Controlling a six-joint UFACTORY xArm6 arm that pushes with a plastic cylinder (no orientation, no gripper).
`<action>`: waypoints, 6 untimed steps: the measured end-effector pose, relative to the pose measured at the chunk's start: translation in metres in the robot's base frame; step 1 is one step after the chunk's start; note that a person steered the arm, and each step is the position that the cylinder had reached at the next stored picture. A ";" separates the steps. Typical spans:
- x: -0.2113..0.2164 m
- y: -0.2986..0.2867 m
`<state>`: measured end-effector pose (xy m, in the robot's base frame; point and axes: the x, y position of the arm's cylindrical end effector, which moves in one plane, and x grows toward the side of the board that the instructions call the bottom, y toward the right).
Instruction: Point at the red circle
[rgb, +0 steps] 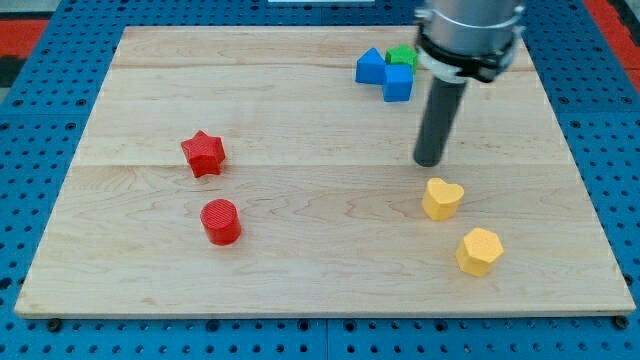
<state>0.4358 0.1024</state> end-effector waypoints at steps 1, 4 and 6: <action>0.033 -0.005; 0.046 -0.067; 0.042 -0.285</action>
